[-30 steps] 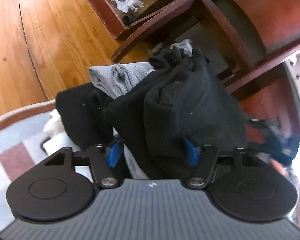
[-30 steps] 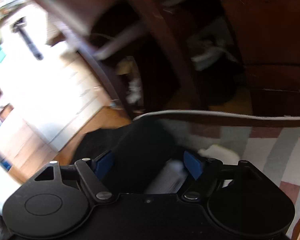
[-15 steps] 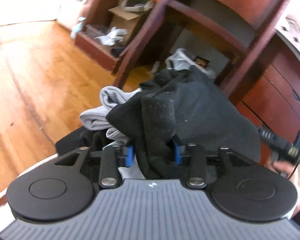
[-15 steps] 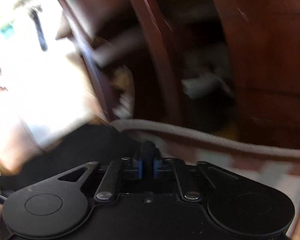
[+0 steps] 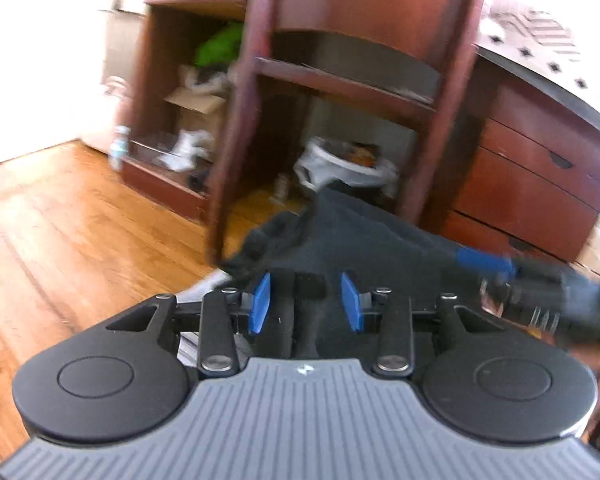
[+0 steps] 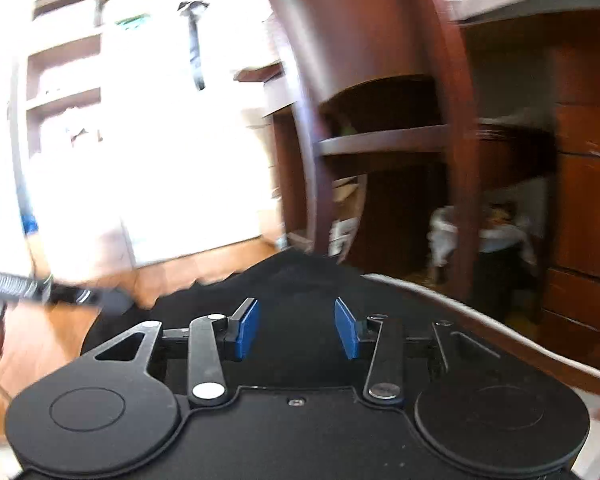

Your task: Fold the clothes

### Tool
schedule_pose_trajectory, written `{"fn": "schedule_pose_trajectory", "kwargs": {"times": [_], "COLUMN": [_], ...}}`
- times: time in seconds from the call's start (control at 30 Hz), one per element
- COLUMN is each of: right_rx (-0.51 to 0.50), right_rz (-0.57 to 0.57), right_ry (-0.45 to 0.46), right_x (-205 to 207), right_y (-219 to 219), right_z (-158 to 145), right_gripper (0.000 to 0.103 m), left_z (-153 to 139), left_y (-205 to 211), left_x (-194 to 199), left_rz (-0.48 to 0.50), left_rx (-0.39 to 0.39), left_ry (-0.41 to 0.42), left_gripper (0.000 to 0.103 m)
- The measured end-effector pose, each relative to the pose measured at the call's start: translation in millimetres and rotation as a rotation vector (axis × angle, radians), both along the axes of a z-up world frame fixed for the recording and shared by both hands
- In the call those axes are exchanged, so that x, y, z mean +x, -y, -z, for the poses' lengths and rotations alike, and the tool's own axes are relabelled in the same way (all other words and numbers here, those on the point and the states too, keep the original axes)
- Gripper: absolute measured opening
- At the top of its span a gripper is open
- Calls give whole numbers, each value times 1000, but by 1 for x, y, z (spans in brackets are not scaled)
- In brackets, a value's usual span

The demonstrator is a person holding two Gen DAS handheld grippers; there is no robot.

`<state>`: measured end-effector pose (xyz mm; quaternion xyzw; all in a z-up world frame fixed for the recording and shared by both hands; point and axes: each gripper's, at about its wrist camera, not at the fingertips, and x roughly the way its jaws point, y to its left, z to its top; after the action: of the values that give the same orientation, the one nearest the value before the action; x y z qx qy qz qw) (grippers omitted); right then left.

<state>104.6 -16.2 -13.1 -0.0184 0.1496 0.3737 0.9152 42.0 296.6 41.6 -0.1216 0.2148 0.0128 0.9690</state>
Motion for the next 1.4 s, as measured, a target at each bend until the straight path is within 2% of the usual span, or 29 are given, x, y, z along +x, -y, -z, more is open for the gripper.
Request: {"fn": "schedule_pose_trajectory", "kwargs": {"times": [0.07, 0.17, 0.2, 0.27, 0.37, 0.43, 0.53, 0.67, 0.7, 0.73, 0.77, 0.8, 0.83, 0.87, 0.97, 1.07, 1.17, 1.23, 1.27, 1.33, 1.4], "right_rx": [-49, -61, -63, -69, -33, -12, -21, -57, -70, -72, -64, -45, -27, -19, -23, -59, -68, -86, -88, -77, -78], "right_rz": [13, 17, 10, -13, -8, -22, -35, 114, 139, 153, 161, 163, 168, 177, 212, 262, 303, 305, 285, 217, 197], "right_ry": [17, 19, 21, 27, 6, 2, 63, 126, 144, 150, 135, 102, 62, 16, -100, -159, -256, -318, -347, -403, -413], "right_x": [1, 3, 4, 5, 12, 12, 4, -29, -45, -62, -76, -88, -98, -107, -130, -143, -145, -148, -150, -156, -164], "right_y": [-13, -15, -15, -16, -10, -7, -9, -23, -25, -24, -21, -16, -8, 0, 23, 42, 58, 65, 69, 76, 83], "right_z": [13, 24, 26, 30, 39, 45, 58, 56, 55, 55, 55, 54, 52, 49, 38, 26, 16, 11, 9, 6, 0], "right_gripper": [47, 50, 53, 54, 54, 53, 53, 51, 53, 54, 54, 54, 54, 54, 54, 67, 68, 69, 69, 69, 69], "left_z": [7, 18, 21, 29, 40, 51, 56, 47, 43, 38, 33, 27, 22, 16, 4, -3, -11, -16, -18, -19, -20], "left_y": [5, 13, 16, 21, 25, 14, 0, 4, 10, 15, 21, 28, 34, 41, 63, 83, 104, 118, 126, 146, 160], "left_x": [6, 16, 19, 26, 34, 34, 36, 30, 26, 22, 15, 4, -7, -20, -58, -87, -113, -130, -137, -147, -152], "left_rz": [-13, -33, -40, -53, -70, -69, -51, -95, -116, -131, -133, -127, -119, -112, -76, -57, -40, -31, -30, -22, -21], "left_rx": [38, 96, 115, 154, 196, 153, 86, 65, 73, 85, 97, 104, 107, 109, 98, 93, 84, 87, 116, 220, 285], "left_ry": [-28, -70, -84, -112, -152, -169, -180, -200, -209, -223, -241, -250, -248, -241, -257, -287, -283, -278, -273, -286, -323], "left_gripper": [41, 41, 40, 32, 31, 31, 33, 34, 40, 51, 58, 72, 81, 84, 88, 93, 96, 103, 103, 103, 103]}}
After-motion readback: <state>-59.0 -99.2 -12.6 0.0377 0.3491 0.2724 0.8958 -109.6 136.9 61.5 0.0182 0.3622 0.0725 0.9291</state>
